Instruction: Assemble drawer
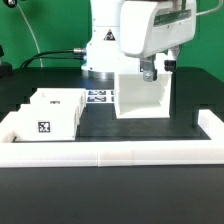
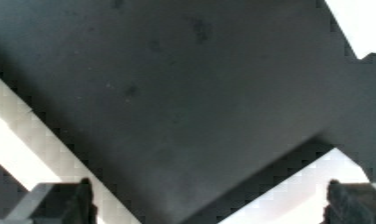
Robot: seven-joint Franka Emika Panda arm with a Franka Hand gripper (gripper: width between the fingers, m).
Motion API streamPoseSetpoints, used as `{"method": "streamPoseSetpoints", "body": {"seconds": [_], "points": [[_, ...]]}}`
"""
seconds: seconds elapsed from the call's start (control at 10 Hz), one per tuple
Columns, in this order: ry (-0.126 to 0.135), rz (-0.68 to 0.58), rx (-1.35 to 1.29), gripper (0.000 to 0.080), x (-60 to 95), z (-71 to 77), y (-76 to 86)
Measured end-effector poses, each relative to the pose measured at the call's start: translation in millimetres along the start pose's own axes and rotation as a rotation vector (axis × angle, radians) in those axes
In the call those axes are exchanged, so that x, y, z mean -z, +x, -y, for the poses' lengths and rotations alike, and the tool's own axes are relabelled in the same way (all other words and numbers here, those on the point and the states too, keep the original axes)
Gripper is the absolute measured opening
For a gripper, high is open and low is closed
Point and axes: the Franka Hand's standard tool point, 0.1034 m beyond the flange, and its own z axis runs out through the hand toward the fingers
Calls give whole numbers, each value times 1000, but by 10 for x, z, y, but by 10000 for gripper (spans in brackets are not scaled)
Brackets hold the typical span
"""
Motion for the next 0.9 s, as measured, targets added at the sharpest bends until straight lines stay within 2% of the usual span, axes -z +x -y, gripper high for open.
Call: {"method": "streamPoseSetpoints", "body": {"seconds": [0.6,0.7,0.8,0.9], "points": [[1,0,-1,650,-3,-1,-6],[-5,-8,-24,650,7,10,-75],[-10,-7,-91,650,29,105,-194],[-7,6,-172,650,66,274,-307]]}}
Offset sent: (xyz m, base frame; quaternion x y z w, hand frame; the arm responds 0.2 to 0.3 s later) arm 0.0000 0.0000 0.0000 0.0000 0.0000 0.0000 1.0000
